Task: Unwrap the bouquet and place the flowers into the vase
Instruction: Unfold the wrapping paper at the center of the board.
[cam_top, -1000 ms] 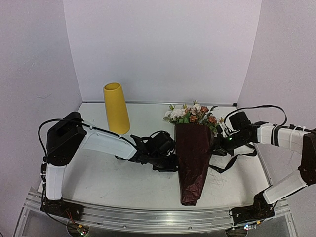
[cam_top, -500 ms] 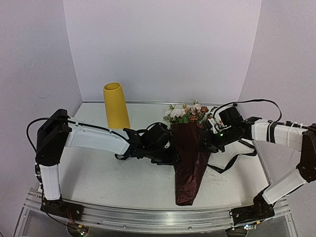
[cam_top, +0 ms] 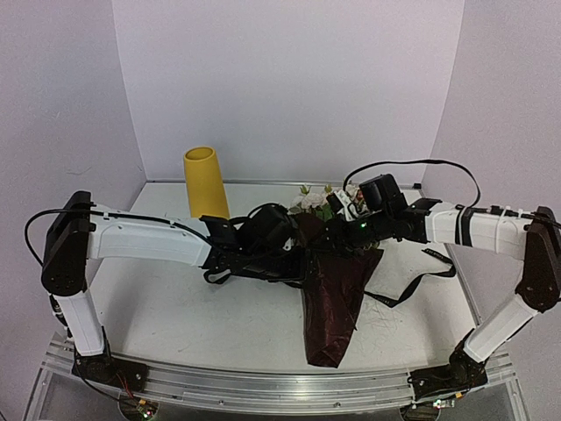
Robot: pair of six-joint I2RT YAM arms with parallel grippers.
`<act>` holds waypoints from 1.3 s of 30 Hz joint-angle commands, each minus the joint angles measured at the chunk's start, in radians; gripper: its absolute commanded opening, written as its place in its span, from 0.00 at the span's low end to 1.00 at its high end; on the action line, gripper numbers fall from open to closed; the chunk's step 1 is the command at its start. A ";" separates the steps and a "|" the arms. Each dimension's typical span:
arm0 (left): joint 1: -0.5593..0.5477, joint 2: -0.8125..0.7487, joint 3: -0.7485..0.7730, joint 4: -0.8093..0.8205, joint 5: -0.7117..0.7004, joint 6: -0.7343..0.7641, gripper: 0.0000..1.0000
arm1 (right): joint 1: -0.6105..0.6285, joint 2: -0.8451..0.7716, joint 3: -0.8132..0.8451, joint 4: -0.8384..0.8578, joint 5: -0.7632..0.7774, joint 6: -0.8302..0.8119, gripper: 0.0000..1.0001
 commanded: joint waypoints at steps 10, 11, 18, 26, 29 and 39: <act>-0.015 -0.050 -0.002 -0.005 -0.056 -0.006 0.79 | 0.017 0.058 0.075 0.033 -0.028 0.030 0.37; -0.020 -0.047 0.001 -0.001 -0.058 -0.005 0.79 | 0.018 0.064 0.081 0.034 -0.030 0.031 0.37; -0.042 -0.060 -0.017 0.054 -0.095 -0.014 0.83 | 0.026 0.116 0.140 0.037 -0.054 0.030 0.36; -0.017 -0.150 -0.148 -0.093 -0.260 -0.195 0.74 | 0.028 0.086 0.154 0.035 -0.008 0.016 0.44; 0.006 -0.235 -0.240 -0.095 -0.284 -0.237 0.74 | 0.028 0.038 0.129 0.034 0.038 -0.001 0.55; 0.087 -0.630 -0.583 -0.141 -0.382 -0.467 0.71 | 0.028 -0.029 0.029 -0.026 0.141 -0.041 0.91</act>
